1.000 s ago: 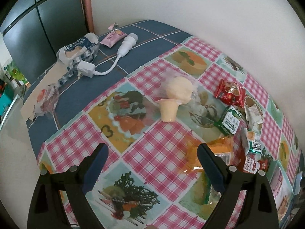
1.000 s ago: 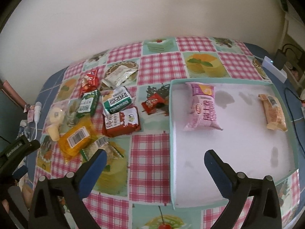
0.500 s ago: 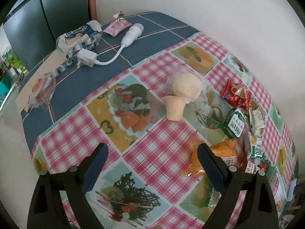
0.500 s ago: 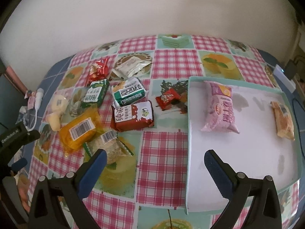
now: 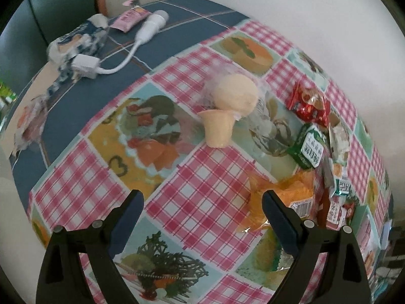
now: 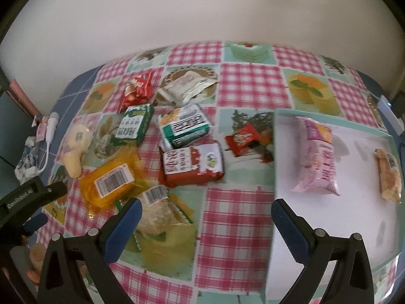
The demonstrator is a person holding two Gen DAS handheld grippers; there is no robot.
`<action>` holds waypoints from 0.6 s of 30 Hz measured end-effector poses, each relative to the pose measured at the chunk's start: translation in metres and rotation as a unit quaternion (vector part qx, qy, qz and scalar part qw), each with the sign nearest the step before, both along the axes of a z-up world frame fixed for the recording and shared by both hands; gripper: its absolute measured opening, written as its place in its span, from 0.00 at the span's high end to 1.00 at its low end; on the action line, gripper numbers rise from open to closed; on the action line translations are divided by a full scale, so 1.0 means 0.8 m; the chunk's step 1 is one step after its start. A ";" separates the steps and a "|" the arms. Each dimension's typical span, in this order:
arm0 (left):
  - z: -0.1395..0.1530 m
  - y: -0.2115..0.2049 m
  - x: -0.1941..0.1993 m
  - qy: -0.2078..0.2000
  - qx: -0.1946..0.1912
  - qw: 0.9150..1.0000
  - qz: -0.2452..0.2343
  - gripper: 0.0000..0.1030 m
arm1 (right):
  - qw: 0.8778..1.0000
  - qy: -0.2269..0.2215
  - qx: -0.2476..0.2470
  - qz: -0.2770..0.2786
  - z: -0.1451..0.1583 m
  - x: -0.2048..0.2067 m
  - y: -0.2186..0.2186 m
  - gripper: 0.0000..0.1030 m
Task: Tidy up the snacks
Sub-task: 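Move both tools back over the snack pile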
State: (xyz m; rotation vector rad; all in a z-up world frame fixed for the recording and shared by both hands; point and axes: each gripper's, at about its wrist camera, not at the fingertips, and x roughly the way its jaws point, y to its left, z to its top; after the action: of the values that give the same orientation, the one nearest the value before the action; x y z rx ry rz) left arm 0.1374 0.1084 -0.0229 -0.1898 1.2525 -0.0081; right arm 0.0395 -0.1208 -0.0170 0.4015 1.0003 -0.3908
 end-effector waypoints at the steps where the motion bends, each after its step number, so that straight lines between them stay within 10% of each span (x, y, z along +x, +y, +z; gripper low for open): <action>1: -0.003 -0.003 0.001 0.003 0.001 1.000 -0.008 0.08 | 1.000 0.002 0.002 0.005 -0.002 0.004 0.003 0.00; 18: -0.039 0.017 0.025 0.035 0.021 0.999 0.006 0.08 | 0.995 0.064 -0.011 0.077 -0.058 0.059 0.059 0.00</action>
State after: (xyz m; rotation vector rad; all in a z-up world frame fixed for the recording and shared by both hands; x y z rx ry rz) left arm 0.1575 0.1221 -0.0537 -0.1611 1.3205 0.0354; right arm 0.0864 -0.0734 -0.0631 0.2800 1.1425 -0.2896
